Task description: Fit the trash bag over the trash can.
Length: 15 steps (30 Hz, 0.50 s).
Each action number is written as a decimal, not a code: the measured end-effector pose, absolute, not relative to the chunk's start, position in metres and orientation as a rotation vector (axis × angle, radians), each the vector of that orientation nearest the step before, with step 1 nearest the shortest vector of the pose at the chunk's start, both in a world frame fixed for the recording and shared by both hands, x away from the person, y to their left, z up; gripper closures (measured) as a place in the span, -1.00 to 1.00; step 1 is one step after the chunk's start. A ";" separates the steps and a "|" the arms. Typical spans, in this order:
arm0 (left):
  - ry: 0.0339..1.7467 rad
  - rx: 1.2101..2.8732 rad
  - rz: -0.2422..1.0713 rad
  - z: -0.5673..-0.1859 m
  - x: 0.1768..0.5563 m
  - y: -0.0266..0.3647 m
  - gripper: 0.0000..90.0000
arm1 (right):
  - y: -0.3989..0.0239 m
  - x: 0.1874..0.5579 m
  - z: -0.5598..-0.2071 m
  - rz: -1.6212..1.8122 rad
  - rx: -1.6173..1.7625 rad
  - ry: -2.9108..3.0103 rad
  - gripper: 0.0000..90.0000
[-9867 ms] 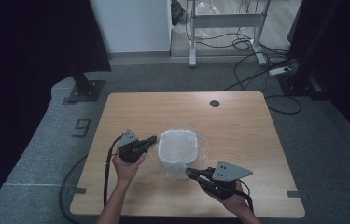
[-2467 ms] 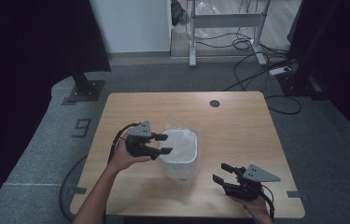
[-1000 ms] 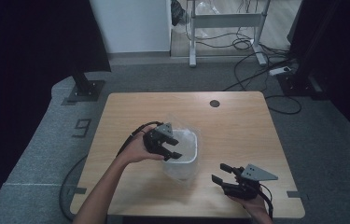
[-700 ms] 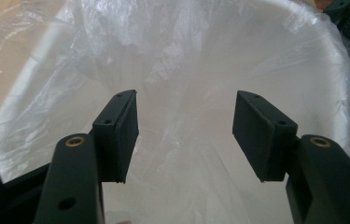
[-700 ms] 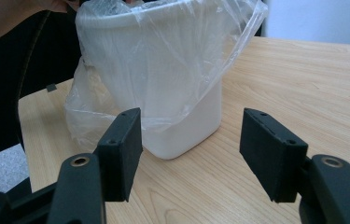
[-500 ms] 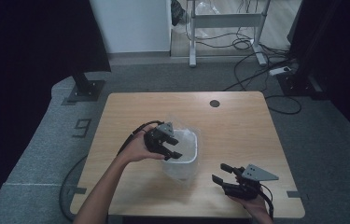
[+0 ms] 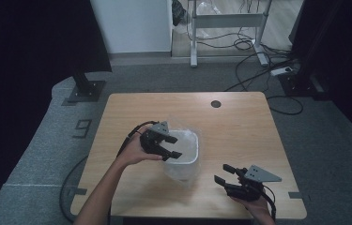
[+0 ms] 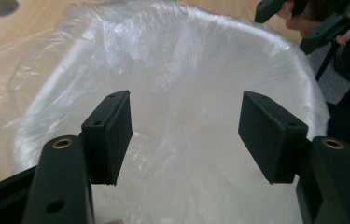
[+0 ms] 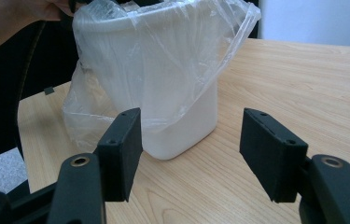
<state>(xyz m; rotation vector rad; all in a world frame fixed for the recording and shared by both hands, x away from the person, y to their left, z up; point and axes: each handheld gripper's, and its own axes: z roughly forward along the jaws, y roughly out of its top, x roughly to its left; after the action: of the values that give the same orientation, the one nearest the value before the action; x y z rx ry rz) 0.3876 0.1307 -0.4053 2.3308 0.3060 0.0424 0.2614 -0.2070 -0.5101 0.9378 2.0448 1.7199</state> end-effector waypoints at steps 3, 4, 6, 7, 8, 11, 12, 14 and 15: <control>0.328 2.274 0.054 -0.405 0.384 0.138 -0.26 | -0.207 0.262 -0.511 1.719 0.940 2.044 -0.14; 0.336 2.252 0.054 -0.404 0.382 0.142 -0.26 | -0.207 0.262 -0.511 1.718 0.941 2.044 -0.14; 0.339 2.231 0.047 -0.403 0.380 0.146 -0.26 | -0.206 0.262 -0.511 1.717 0.942 2.044 -0.14; 0.346 2.218 0.058 -0.403 0.379 0.148 -0.26 | -0.206 0.262 -0.511 1.717 0.941 2.044 -0.14; 0.347 2.209 0.068 -0.401 0.377 0.150 -0.26 | -0.206 0.262 -0.511 1.716 0.940 2.045 -0.14; 0.352 2.175 0.091 -0.397 0.371 0.157 -0.26 | -0.204 0.262 -0.511 1.715 0.937 2.048 -0.14; 0.354 2.164 0.095 -0.396 0.370 0.159 -0.26 | -0.203 0.262 -0.511 1.715 0.938 2.050 -0.14; 0.361 2.149 0.109 -0.395 0.365 0.163 -0.26 | -0.203 0.262 -0.512 1.713 0.934 2.052 -0.14; 0.367 2.140 0.114 -0.394 0.363 0.166 -0.26 | -0.203 0.262 -0.512 1.713 0.935 2.053 -0.14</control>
<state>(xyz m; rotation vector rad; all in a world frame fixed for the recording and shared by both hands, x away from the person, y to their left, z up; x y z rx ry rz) 0.3628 0.1663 -0.3940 2.1403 0.3672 0.1143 0.2621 -0.2026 -0.5116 0.9350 2.0531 1.7131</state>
